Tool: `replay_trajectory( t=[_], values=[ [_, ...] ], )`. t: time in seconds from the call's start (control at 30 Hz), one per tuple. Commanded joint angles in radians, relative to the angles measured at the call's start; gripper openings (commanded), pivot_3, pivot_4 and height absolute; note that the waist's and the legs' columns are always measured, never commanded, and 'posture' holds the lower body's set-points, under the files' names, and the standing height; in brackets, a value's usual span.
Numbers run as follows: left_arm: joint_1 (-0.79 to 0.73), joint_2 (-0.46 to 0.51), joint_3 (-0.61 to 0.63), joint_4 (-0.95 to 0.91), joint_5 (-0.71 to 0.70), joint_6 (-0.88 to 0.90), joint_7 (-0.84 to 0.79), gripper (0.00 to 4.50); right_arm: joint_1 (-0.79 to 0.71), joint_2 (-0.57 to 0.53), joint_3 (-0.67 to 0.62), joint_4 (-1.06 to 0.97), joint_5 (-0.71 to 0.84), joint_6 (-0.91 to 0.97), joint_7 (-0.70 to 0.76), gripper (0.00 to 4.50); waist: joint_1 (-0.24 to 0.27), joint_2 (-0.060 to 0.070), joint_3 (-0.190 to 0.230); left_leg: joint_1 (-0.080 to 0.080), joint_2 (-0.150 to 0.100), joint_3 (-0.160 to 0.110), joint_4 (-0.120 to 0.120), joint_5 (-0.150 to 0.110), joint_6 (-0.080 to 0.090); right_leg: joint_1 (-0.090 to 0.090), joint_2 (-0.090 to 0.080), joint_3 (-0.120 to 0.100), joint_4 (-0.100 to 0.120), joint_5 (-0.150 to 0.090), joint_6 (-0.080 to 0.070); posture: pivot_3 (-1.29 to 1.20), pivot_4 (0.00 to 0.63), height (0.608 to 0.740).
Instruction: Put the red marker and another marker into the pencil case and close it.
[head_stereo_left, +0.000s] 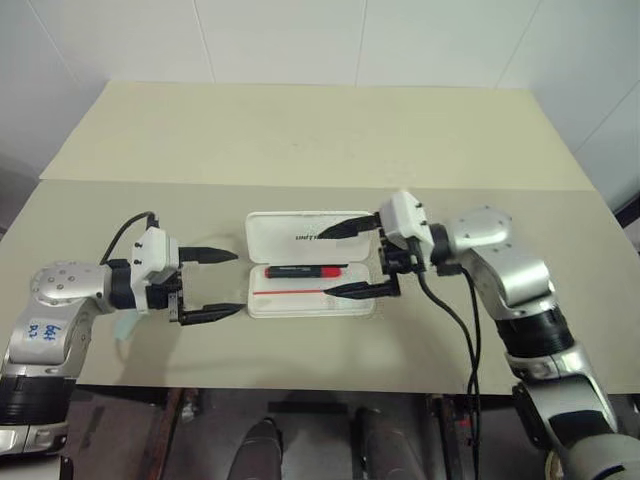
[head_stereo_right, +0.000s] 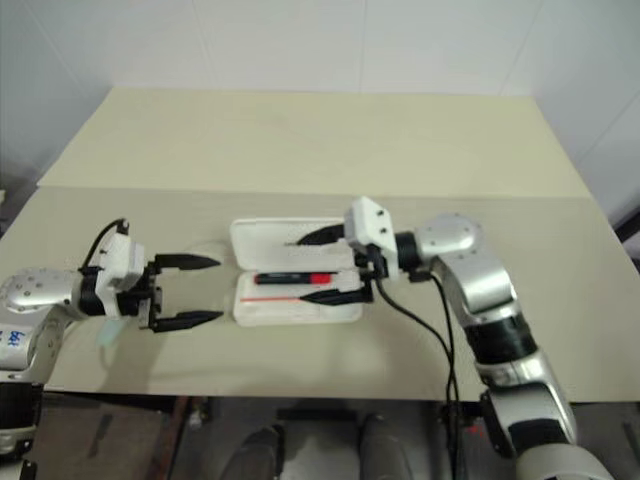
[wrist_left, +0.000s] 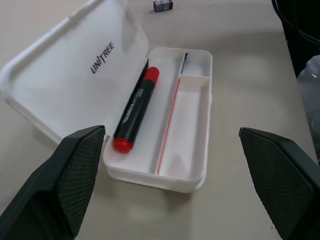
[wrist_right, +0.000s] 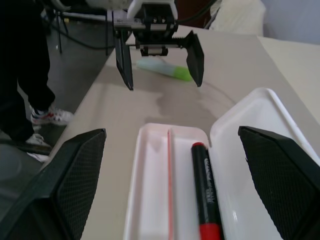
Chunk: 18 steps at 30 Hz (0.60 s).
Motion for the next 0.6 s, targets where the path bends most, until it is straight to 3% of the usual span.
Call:
replay_trajectory(
  t=[0.03, 0.3, 0.47, 0.6],
  values=[
    [0.057, -0.026, 0.104, -0.084, -0.046, 0.027, 0.099, 4.50, 0.060, -0.073, -0.107, -0.121, 0.085, 0.064, -0.037, 4.47, 0.000, 0.000, 0.000, 0.000, 0.000, 0.000, 0.000, 0.000, 0.000, 0.000, 0.000, 0.000, 0.000, 0.000, 0.000, 0.00, 0.150, 0.740],
    [0.287, -0.217, 0.317, -0.318, -0.045, 0.053, 0.456, 4.50, 0.157, -0.181, -0.181, -0.117, 0.094, 0.054, -0.070, 4.47, -0.003, -0.001, 0.000, 0.000, 0.000, 0.000, 0.000, 0.000, 0.000, 0.000, 0.000, 0.000, -0.001, 0.000, 0.000, 0.00, 0.150, 0.740],
    [0.430, -0.257, 0.430, -0.396, -0.048, 0.061, 0.564, 4.50, 0.155, -0.161, -0.170, -0.095, 0.098, 0.037, -0.095, 4.47, 0.004, -0.001, 0.000, 0.000, 0.000, 0.001, 0.001, 0.000, 0.000, 0.001, 0.000, 0.000, -0.001, -0.001, -0.001, 0.00, 0.150, 0.740],
    [0.496, -0.266, 0.498, -0.378, -0.069, 0.059, 0.580, 4.50, 0.155, -0.150, -0.156, -0.087, 0.093, 0.026, -0.105, 4.47, 0.011, -0.001, 0.000, 0.000, 0.000, 0.001, 0.002, 0.000, 0.000, 0.001, 0.000, 0.001, -0.004, -0.006, -0.012, 0.00, 0.150, 0.740]
  ],
)
